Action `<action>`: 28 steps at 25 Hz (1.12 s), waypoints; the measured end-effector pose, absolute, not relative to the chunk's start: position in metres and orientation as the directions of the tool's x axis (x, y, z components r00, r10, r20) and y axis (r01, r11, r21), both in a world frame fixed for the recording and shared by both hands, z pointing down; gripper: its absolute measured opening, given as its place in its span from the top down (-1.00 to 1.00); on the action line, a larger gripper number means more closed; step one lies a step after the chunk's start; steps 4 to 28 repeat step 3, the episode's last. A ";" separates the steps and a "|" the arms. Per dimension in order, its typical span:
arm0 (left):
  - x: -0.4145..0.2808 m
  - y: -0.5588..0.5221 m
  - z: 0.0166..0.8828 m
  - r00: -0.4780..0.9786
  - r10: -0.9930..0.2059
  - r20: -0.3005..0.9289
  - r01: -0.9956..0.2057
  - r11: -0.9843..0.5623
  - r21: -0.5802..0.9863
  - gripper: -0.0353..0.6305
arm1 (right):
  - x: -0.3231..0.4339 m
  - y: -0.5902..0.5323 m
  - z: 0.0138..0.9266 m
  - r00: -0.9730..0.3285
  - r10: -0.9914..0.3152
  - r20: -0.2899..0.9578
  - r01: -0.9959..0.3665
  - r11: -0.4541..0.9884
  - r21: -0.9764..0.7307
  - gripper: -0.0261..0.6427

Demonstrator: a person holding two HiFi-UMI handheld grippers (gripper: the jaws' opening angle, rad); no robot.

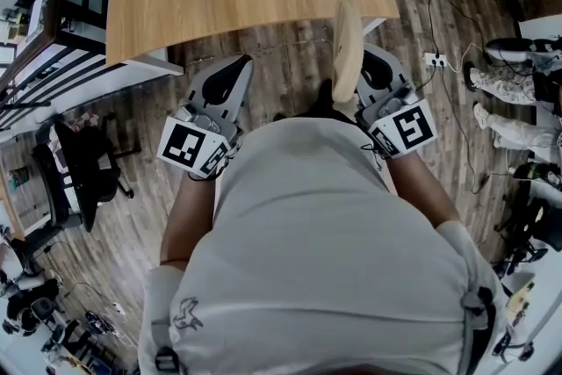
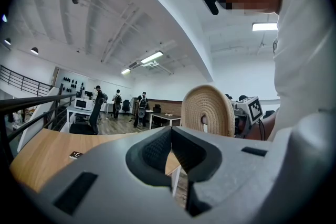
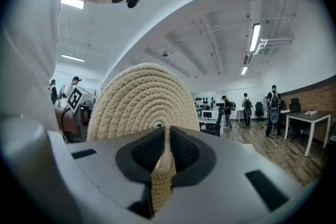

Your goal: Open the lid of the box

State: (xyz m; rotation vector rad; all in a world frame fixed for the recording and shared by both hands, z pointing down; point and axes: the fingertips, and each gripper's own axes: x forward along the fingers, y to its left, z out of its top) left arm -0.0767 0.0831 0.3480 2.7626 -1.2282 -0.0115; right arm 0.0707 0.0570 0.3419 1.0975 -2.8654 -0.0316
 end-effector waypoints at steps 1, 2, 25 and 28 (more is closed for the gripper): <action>-0.076 0.083 0.348 0.672 -0.740 0.041 -0.739 -0.665 0.112 0.88 | 0.071 0.057 0.342 -0.742 -0.668 0.062 -0.666 0.744 0.046 0.81; -0.076 0.083 0.349 0.672 -0.739 0.042 -0.738 -0.665 0.113 0.88 | 0.070 0.057 0.342 -0.742 -0.667 0.062 -0.666 0.745 0.046 0.81; -0.076 0.082 0.349 0.673 -0.739 0.043 -0.738 -0.665 0.113 0.88 | 0.070 0.057 0.342 -0.743 -0.667 0.063 -0.665 0.745 0.046 0.81; -0.076 0.082 0.349 0.673 -0.739 0.043 -0.738 -0.665 0.113 0.88 | 0.070 0.057 0.342 -0.743 -0.667 0.063 -0.665 0.745 0.046 0.81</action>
